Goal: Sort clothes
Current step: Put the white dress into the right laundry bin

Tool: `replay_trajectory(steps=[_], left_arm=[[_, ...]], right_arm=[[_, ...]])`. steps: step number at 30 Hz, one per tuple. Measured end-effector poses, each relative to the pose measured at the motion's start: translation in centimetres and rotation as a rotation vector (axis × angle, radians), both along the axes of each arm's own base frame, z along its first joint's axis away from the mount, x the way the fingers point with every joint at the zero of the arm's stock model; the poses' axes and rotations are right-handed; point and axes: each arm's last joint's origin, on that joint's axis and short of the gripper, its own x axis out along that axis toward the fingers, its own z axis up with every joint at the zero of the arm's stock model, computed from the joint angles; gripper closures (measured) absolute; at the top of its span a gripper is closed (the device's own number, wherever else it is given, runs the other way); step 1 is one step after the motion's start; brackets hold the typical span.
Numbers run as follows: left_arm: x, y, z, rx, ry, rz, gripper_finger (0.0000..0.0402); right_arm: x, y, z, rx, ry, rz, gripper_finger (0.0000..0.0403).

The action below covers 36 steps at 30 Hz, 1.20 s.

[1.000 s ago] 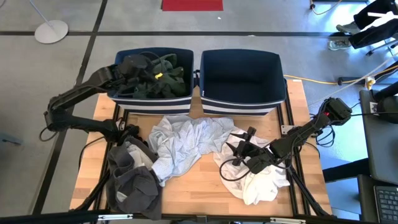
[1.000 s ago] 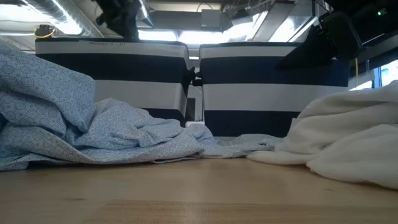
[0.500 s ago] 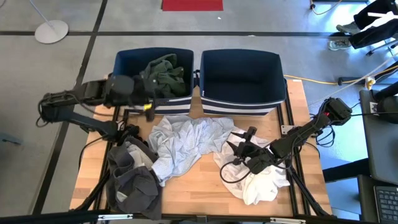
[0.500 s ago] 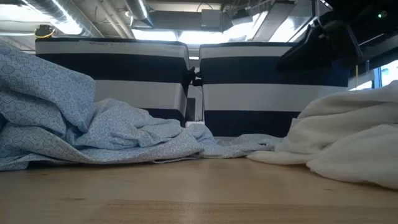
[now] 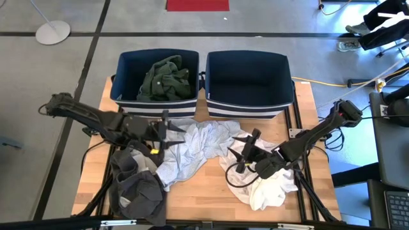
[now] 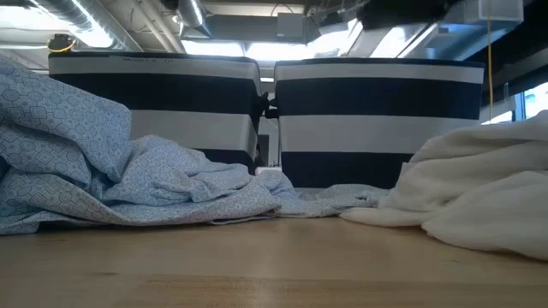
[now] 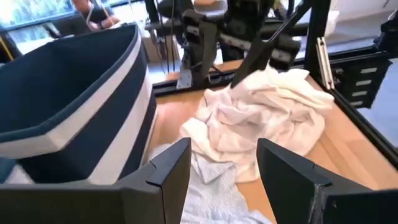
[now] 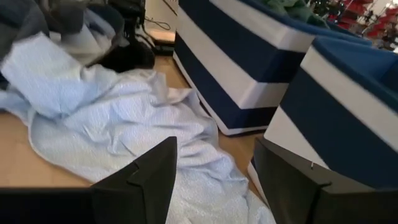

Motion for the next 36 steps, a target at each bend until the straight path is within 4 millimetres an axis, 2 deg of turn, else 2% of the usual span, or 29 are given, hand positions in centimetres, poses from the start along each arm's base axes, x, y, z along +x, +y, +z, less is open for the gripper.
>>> replay_trajectory(steps=[5,8,11,14,19,22,26,31,36], left_arm=[[-0.2,0.1,-3.6,0.034,0.039,-0.006,0.0229],[-0.6,0.2,-5.1,0.043,0.119,-0.002,0.0229],[-0.8,0.3,-5.6,0.06,0.174,-0.002,0.0229],[-0.8,0.3,-5.6,0.071,0.176,-0.006,0.0229],[-0.8,0.2,-5.5,0.102,0.167,-0.018,0.0229],[-0.8,0.3,-5.5,0.112,0.173,-0.021,0.0229],[-0.8,0.3,-5.5,0.126,0.177,-0.026,0.0229],[-0.8,0.3,-5.6,0.125,0.179,-0.025,0.0229],[-0.8,0.3,-5.6,0.108,0.178,-0.019,0.0229]], right_arm=[[0.0,0.1,2.5,0.098,0.031,-0.007,0.0189],[-0.4,0.2,3.9,0.232,0.139,0.053,0.0189],[-0.6,-0.2,5.2,0.425,0.287,0.129,0.0189],[-0.4,-0.7,5.8,0.596,0.359,0.152,0.0189],[0.4,-1.4,6.3,0.627,0.308,0.138,0.0189],[0.8,-1.3,5.7,0.674,0.347,0.133,0.0189],[1.0,0.4,4.4,0.685,0.404,0.141,0.0189],[1.6,2.7,1.3,0.641,0.544,0.142,0.0189],[2.1,3.5,-1.7,0.561,0.678,0.087,0.0189]])
